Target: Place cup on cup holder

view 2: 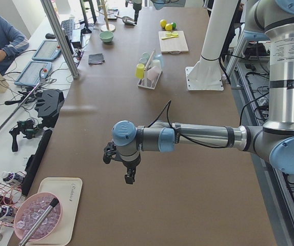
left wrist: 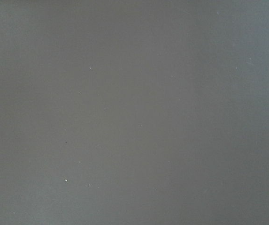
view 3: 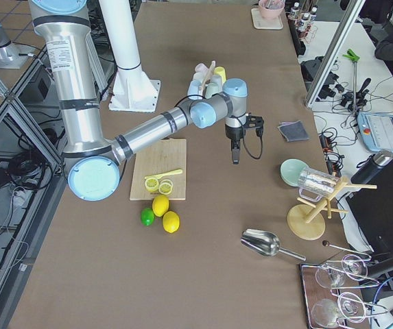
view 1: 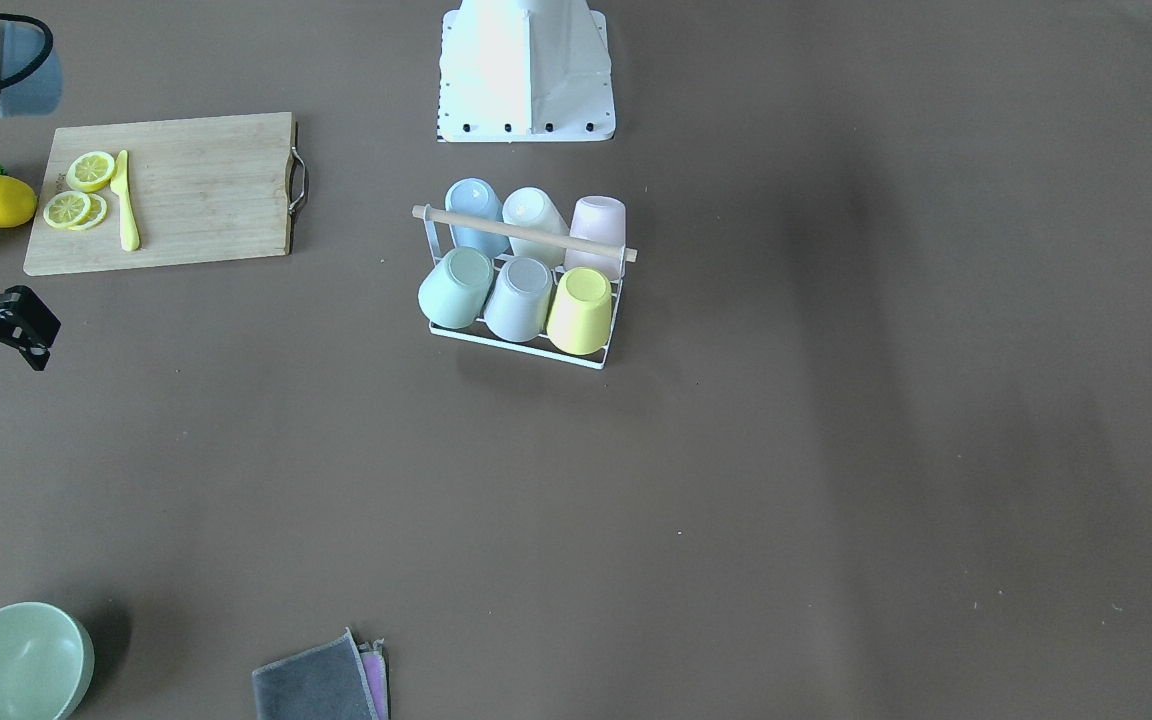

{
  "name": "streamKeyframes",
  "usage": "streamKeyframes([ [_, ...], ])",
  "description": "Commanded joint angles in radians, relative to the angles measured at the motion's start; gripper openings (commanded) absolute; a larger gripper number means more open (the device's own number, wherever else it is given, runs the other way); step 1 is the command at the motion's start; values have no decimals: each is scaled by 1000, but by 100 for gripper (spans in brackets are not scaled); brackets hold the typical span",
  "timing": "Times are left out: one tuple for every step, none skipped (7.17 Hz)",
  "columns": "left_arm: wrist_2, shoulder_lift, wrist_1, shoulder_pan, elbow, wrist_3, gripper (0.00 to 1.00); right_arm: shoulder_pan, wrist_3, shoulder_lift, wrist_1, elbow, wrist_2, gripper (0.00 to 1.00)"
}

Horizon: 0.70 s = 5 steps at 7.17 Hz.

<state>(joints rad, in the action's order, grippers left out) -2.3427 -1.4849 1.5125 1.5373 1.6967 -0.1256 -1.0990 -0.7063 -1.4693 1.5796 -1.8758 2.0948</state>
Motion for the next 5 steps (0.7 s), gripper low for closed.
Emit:
streamKeyframes([
  [0, 11, 0, 0, -2, -2, 98, -109, 68, -80, -7, 100, 191, 100],
  [0, 14, 0, 1, -2, -2, 98, -172, 179, -97, 2, 134, 244, 100],
  [0, 15, 2, 1, 1, -2, 98, -238, 245, -138, 5, 135, 248, 100],
  [-1, 17, 2, 3, 4, -2, 98, -286, 339, -185, -1, 136, 232, 100],
  [-1, 17, 2, 3, 5, -2, 98, -362, 479, -207, 2, 165, 216, 100],
])
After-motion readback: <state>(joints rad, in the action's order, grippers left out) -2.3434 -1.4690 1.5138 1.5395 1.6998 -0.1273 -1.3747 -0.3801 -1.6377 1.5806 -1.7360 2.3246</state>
